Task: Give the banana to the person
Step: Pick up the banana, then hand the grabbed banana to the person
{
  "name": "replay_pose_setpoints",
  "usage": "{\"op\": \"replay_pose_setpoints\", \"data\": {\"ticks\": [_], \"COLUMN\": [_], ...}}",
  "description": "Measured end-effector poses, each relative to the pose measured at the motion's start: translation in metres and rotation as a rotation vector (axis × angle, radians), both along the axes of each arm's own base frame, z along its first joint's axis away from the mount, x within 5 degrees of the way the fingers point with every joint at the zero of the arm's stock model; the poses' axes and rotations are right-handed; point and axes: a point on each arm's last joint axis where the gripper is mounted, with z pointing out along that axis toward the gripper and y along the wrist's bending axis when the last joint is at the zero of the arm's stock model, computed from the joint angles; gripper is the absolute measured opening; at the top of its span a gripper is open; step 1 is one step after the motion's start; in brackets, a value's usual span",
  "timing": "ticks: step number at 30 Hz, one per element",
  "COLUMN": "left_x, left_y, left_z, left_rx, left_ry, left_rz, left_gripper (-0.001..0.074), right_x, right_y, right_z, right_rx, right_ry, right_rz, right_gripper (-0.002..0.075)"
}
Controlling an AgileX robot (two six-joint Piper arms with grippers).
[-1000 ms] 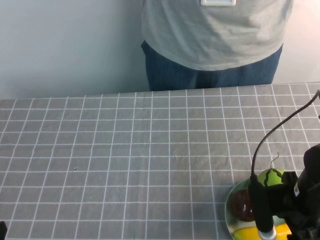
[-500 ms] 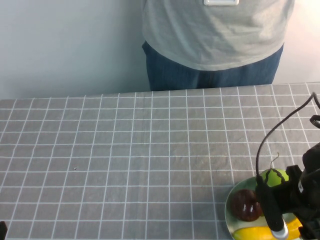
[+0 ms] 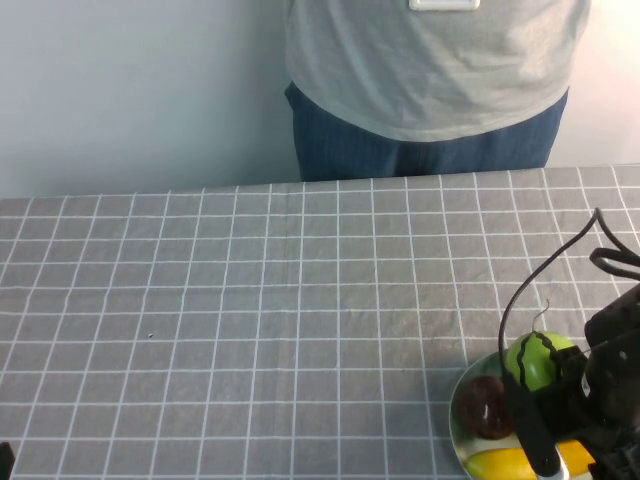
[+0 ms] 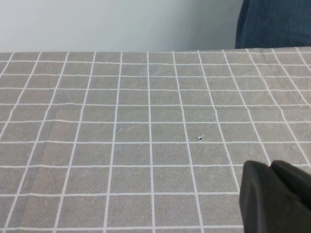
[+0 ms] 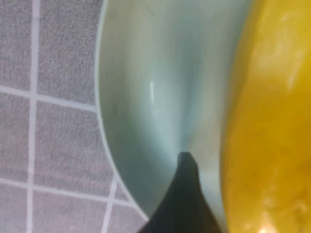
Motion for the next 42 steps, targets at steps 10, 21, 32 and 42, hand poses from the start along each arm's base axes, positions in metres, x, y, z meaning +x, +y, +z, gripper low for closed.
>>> {"op": "replay_pose_setpoints", "data": {"ticks": [10,21,32,42], "left_x": [0.000,0.000,0.000,0.000], "left_y": [0.000,0.000,0.000,0.000], "left_z": [0.000,0.000,0.000,0.000], "left_rx": [0.000,0.000,0.000,0.000], "left_ry": [0.000,0.000,0.000,0.000], "left_rz": [0.000,0.000,0.000,0.000], "left_gripper": [-0.0005,-0.0005,-0.0005,-0.0005], "right_x": [0.004,-0.033,-0.070,-0.051], "right_y": [0.003,0.009,0.011,0.022], "right_z": [-0.004,0.060,0.170,0.194], "right_rx": [0.015,0.021,0.728,1.150], "right_ry": [-0.007,0.017,-0.209,-0.354], "right_rz": [-0.006,-0.168,-1.144,-1.117], "right_gripper": [0.0218,-0.0001,0.0286,-0.0001]}}
